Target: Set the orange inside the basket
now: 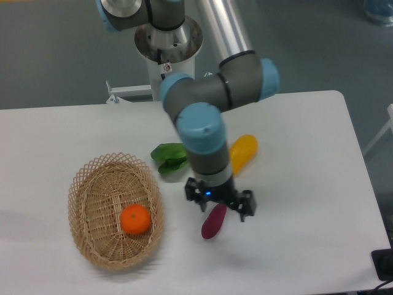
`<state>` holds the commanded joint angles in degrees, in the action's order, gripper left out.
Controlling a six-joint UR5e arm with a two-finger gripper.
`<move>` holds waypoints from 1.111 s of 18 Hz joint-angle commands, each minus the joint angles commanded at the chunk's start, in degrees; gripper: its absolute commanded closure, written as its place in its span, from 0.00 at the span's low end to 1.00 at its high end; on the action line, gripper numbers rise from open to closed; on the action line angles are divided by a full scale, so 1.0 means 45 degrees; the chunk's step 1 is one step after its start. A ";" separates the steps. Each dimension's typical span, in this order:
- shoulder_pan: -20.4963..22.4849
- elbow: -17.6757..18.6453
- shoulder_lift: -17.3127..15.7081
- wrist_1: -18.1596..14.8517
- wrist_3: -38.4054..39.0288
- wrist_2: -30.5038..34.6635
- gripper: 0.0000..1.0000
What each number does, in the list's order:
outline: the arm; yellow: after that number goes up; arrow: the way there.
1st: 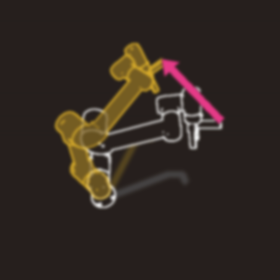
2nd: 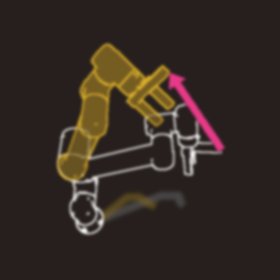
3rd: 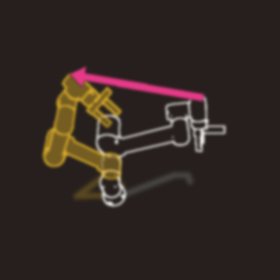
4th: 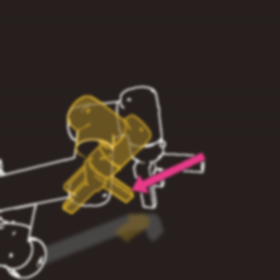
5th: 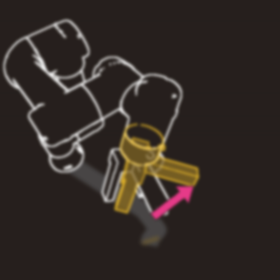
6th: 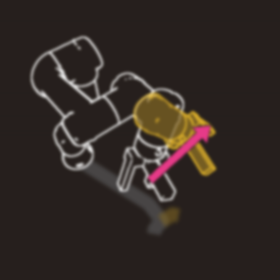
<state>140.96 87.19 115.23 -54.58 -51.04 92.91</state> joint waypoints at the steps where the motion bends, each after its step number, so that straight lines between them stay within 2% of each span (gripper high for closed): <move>1: 0.0237 0.0000 -0.0039 -0.0271 -0.0412 -0.0157 0.00; 4: 0.0842 -0.0312 -0.0195 -0.1657 -0.1876 -0.0489 0.00; 6: 0.1194 -0.0507 -0.0157 -0.1992 -0.2581 -0.0724 0.00; 9: 0.1799 -0.0683 -0.0020 -0.2051 -0.3458 -0.0784 0.00; 11: 0.1880 -0.0645 0.0000 -0.2032 -0.4125 -0.0745 0.00; 20: 0.1821 -0.0391 -0.0039 -0.1817 -0.4166 -0.0686 0.00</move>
<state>149.15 85.43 115.05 -62.75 -69.79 89.82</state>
